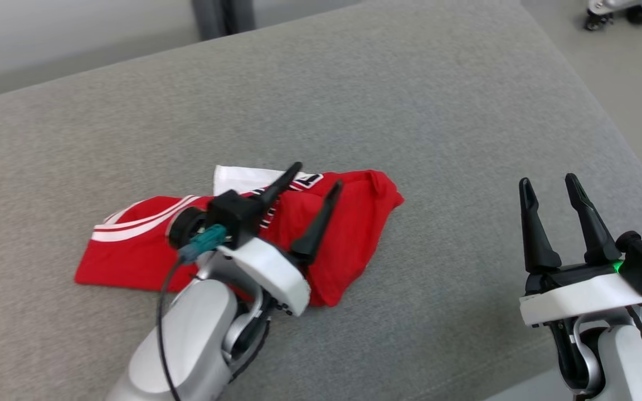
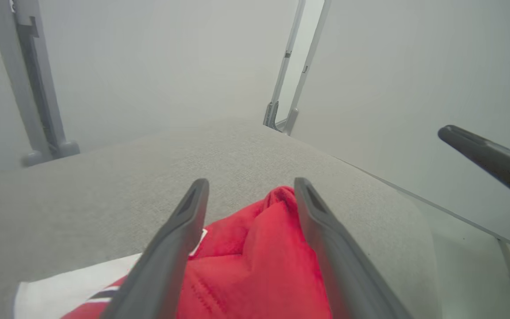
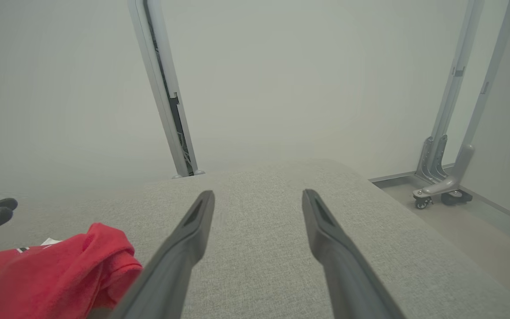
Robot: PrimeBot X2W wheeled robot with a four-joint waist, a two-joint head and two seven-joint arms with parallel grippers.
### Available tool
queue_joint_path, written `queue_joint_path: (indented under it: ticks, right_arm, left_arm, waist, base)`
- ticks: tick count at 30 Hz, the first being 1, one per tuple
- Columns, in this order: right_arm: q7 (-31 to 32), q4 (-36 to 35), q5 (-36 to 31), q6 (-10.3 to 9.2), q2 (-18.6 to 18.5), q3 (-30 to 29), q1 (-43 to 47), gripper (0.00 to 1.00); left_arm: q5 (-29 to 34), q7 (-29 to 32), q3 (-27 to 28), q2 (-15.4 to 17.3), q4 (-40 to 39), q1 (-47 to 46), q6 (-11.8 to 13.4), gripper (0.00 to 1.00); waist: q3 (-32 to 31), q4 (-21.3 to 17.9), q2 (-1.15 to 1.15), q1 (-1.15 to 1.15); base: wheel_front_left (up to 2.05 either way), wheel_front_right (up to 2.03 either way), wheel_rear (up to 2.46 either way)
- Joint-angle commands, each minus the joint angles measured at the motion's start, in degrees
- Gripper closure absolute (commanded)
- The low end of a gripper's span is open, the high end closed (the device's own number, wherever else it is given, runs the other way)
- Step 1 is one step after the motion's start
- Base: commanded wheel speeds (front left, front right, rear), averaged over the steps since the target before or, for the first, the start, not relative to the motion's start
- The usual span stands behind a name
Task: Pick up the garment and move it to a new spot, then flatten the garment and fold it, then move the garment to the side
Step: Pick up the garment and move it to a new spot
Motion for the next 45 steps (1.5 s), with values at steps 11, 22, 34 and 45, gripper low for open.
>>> queue_joint_path:
  ticks: [11, 22, 34, 45]
  right_arm:
    - [1.57, -0.61, -3.04, 0.00, -0.23, -0.99, 1.52, 0.00]
    - [3.44, -1.03, -5.33, 0.00, -0.87, -0.13, 3.90, 0.00]
    - [4.67, -0.62, -4.79, 0.00, -2.10, 0.89, 7.42, 0.00]
    - [5.85, -2.69, -4.68, 0.00, -1.69, -0.62, 11.61, 0.00]
  left_arm:
    - [-2.79, -5.06, 12.75, 10.02, -6.66, 8.72, 9.11, 0.00]
    - [-6.05, -6.71, 23.02, 17.51, -14.45, 19.44, 12.98, 0.00]
    - [-5.28, -5.64, 22.54, 19.22, -21.92, 29.49, 14.74, 0.00]
    - [-5.53, -3.68, 20.29, 18.58, -23.88, 33.67, 15.84, 0.00]
  waist:
    - [-4.99, 9.98, 0.00, 0.00]
    - [-9.05, 14.63, 0.00, 0.00]
    - [-14.07, 15.65, 0.00, 0.00]
    - [-16.65, 15.51, 0.00, 0.00]
  base:
    - [0.00, 0.00, 0.00]
    - [0.00, 0.00, 0.00]
    - [0.00, 0.00, 0.00]
    - [0.00, 0.00, 0.00]
